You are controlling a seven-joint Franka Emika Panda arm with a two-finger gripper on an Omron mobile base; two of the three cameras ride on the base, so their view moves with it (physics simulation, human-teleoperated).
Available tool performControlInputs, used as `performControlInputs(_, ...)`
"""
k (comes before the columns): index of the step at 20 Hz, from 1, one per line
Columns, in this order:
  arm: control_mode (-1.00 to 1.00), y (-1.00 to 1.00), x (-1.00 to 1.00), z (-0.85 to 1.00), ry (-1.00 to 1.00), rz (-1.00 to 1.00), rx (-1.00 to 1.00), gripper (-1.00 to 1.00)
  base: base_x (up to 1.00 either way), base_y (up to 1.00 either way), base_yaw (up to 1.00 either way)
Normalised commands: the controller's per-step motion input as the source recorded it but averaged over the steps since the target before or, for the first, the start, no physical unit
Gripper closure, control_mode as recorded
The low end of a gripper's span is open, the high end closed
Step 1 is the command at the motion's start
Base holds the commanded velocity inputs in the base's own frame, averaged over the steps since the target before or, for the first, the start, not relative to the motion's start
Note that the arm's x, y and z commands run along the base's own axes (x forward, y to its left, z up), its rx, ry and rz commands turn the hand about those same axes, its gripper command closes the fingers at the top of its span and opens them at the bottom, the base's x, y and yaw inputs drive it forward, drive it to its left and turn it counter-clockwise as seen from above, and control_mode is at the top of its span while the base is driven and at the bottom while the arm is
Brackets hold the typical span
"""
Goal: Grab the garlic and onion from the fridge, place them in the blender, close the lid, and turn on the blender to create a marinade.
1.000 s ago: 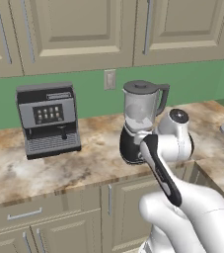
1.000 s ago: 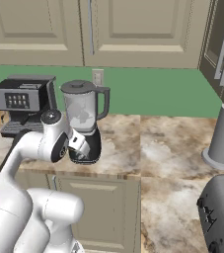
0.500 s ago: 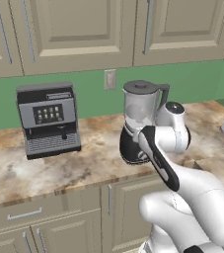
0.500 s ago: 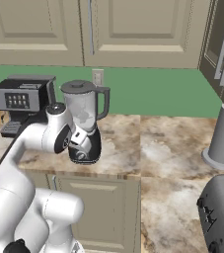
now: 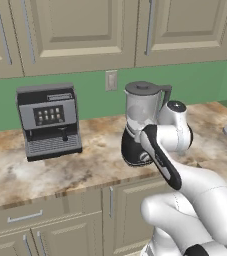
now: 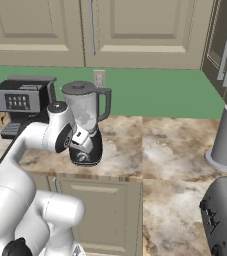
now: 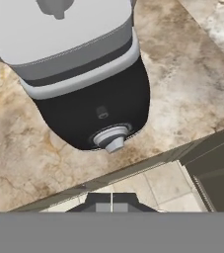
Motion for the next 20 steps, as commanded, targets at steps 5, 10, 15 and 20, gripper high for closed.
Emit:
performControlInputs(5, -1.00, 0.00, 0.00, -0.08, -0.03, 0.00, 0.00, 1.00, 0.00, 0.00, 0.00)
performControlInputs(10, -1.00, 0.00, 0.00, -0.18, -0.08, 0.00, -0.01, 1.00, 0.00, 0.00, 0.00)
performControlInputs(15, -1.00, 0.00, 0.00, -0.20, -0.04, 0.00, -0.02, 1.00, 0.00, 0.00, 0.00)
performControlInputs(20, -1.00, -0.06, 0.00, -0.02, -0.03, 0.00, 0.00, 1.00, 0.00, 0.00, 0.00)
